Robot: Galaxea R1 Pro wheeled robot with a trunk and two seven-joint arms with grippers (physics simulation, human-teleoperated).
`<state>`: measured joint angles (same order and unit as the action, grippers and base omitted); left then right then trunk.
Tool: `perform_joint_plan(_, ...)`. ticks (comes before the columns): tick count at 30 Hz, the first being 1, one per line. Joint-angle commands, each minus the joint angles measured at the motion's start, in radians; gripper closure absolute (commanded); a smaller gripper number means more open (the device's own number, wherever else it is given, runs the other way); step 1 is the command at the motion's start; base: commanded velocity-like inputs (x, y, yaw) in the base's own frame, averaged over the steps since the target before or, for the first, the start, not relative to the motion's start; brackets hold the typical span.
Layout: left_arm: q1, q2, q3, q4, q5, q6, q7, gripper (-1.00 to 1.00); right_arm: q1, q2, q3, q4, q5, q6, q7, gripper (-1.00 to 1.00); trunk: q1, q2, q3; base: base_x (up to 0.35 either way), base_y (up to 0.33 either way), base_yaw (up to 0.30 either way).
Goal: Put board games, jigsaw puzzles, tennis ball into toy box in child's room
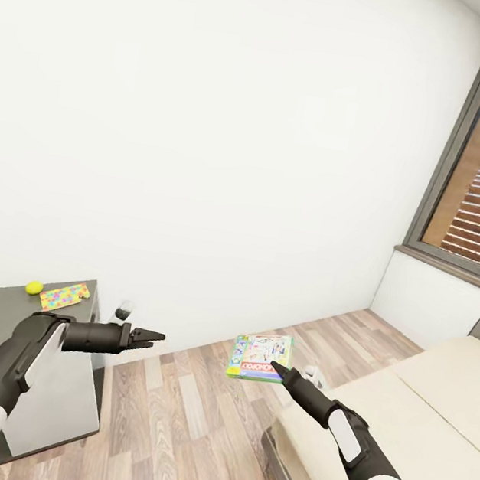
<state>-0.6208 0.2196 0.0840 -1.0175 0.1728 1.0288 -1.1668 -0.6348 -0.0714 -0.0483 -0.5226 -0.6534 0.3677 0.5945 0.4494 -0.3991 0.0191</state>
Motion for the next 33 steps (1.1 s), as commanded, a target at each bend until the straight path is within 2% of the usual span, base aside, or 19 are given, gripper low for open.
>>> perform_joint_plan(1, 0.000, 0.000, 0.000, 0.001, 0.000, 0.005, -0.003, -1.00, 0.000, 0.000, -0.003, -0.001, -0.011, 0.010, 0.001, 1.00, 0.001, -0.001, -0.002, 0.136, 0.000, 0.152)
perform_joint_plan(28, 0.000, 0.001, 0.005, 0.001, 0.002, 0.013, -0.008, -1.00, 0.000, -0.001, 0.000, 0.000, -0.009, 0.008, -0.006, 1.00, 0.001, -0.001, -0.029, 0.008, 0.000, 0.228)
perform_joint_plan(33, 0.000, 0.000, 0.004, 0.001, 0.002, 0.013, -0.008, -1.00, 0.000, -0.001, -0.003, 0.001, -0.009, 0.004, -0.005, 1.00, 0.001, -0.001, -0.031, 0.000, 0.000, 0.127)
